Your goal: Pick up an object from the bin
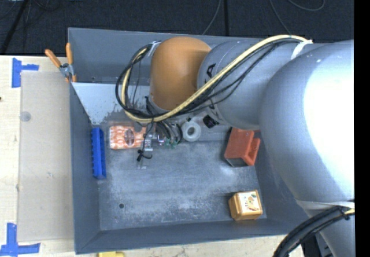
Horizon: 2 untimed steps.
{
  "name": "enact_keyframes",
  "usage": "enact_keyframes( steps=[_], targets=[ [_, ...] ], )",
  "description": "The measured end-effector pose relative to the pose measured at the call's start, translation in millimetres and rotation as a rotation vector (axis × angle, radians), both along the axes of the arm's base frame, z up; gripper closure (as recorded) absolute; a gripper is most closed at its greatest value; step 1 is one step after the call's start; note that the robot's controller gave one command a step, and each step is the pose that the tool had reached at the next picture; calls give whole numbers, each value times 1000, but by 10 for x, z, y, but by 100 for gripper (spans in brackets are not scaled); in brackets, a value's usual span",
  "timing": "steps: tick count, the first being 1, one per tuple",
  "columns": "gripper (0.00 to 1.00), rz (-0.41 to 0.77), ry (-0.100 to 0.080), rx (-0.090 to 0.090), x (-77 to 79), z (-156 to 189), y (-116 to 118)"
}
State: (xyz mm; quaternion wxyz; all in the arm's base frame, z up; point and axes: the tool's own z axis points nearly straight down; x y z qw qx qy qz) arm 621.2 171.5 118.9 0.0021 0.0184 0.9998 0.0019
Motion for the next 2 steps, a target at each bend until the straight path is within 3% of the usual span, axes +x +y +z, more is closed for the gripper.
enact_keyframes(
  steps=[1,2],
  targets=[
    [0,127,9,-3,0,-378,0],
    [100,-94,-1,2,9,-483,-42]
  ],
)
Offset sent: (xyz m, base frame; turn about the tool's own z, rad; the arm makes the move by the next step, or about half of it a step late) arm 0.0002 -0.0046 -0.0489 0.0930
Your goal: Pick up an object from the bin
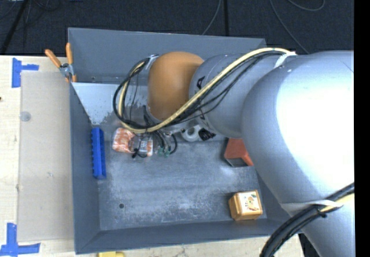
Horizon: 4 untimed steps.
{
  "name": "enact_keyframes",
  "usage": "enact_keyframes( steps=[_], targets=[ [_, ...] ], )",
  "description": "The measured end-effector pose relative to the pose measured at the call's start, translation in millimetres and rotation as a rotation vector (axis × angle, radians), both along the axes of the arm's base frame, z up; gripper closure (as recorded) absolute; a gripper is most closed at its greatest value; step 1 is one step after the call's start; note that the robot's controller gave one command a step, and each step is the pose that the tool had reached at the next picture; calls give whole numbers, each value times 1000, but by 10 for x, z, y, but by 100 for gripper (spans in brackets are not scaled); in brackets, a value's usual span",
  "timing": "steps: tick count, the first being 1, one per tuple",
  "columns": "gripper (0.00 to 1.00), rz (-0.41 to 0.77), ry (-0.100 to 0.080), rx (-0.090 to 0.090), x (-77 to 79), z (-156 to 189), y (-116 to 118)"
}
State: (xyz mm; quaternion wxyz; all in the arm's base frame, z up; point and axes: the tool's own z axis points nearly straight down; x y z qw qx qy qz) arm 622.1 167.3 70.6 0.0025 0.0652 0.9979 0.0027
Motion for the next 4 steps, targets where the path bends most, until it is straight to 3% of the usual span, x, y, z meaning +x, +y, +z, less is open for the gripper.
enact_keyframes(
  steps=[2,4],
  targets=[
    [100,0,2,0,-9,27,-3],
    [100,-1,6,-1,-16,264,-10]
  ],
)
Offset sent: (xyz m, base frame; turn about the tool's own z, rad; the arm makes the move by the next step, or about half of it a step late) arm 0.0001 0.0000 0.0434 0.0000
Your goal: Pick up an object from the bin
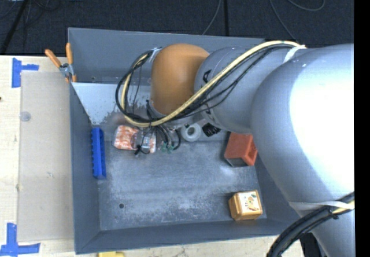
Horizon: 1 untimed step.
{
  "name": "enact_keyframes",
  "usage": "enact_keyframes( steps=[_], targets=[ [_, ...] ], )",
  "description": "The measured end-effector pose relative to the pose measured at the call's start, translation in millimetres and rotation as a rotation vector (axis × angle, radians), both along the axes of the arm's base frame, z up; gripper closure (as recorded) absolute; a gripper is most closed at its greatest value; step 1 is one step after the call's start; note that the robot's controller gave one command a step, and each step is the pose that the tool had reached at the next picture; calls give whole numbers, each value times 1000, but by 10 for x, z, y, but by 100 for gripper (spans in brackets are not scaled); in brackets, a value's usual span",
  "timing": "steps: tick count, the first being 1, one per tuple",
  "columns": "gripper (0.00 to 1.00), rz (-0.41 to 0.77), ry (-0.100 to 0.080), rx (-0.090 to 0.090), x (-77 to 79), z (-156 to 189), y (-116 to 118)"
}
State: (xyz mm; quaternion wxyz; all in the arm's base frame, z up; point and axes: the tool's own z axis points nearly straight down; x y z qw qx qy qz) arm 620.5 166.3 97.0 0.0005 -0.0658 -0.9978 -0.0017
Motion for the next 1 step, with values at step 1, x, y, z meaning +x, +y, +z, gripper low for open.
enact_keyframes(
  steps=[1],
  targets=[
    [100,-1,2,0,-5,201,-4]
  ],
)
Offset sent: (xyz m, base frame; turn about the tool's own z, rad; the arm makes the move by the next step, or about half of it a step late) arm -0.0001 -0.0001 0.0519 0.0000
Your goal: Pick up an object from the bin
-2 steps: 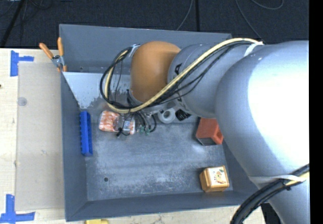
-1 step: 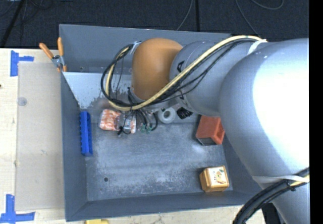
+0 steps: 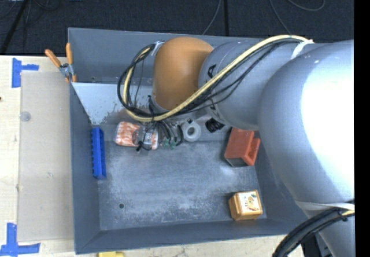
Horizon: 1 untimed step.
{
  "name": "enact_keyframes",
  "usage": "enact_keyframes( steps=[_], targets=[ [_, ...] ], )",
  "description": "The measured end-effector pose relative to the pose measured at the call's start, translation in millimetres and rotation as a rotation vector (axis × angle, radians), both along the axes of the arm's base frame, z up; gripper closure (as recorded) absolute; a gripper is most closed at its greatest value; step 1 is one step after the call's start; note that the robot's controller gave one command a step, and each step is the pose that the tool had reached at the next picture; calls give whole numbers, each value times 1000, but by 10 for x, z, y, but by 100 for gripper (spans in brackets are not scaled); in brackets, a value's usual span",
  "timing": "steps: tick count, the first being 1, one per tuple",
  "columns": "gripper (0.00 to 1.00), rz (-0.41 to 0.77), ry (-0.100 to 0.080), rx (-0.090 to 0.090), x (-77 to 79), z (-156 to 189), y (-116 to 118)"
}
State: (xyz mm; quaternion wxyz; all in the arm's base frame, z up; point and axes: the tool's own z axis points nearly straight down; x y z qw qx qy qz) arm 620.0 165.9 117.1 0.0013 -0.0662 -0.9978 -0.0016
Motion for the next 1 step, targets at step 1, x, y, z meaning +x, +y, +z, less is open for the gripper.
enact_keyframes(
  steps=[1],
  targets=[
    [100,0,-8,2,22,128,3]
  ],
)
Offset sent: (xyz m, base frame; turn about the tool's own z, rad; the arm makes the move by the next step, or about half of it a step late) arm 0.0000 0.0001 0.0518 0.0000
